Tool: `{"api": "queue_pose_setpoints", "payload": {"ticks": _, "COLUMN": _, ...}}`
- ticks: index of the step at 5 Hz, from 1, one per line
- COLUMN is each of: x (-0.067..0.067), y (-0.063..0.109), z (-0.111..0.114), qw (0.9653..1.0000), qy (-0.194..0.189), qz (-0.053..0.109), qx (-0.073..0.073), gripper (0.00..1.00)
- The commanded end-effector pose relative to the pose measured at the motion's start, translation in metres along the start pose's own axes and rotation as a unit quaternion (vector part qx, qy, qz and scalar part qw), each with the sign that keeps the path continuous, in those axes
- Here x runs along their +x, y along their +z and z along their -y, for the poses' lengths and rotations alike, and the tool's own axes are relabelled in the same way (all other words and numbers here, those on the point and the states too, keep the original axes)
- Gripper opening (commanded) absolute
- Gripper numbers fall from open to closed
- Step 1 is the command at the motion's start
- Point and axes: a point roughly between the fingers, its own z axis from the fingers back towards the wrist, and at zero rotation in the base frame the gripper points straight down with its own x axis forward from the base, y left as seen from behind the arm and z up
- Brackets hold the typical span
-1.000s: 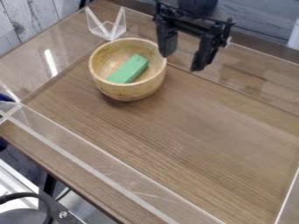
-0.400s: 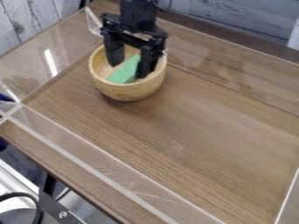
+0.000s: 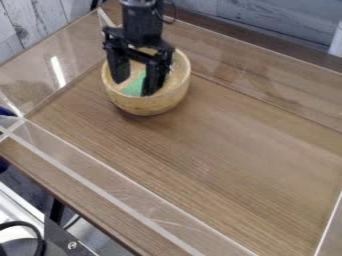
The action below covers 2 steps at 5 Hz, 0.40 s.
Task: Remove the green block from inside the brown bowl and put it on the table
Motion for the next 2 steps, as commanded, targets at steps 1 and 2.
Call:
{"api": "queue_pose_setpoints", "payload": {"ticks": 1, "x": 0.0175, "y": 0.0076, "z": -0.0114, "qw": 0.9994, "qy": 0.001, "qz": 0.033, "qx": 0.011, "gripper": 1.00}}
{"api": "queue_pose_setpoints", "payload": {"ticks": 2, "x": 0.0223, "y": 0.0008, "z": -0.0126, "qw": 0.9995, "qy": 0.001, "qz": 0.031, "qx": 0.011, "gripper": 1.00}}
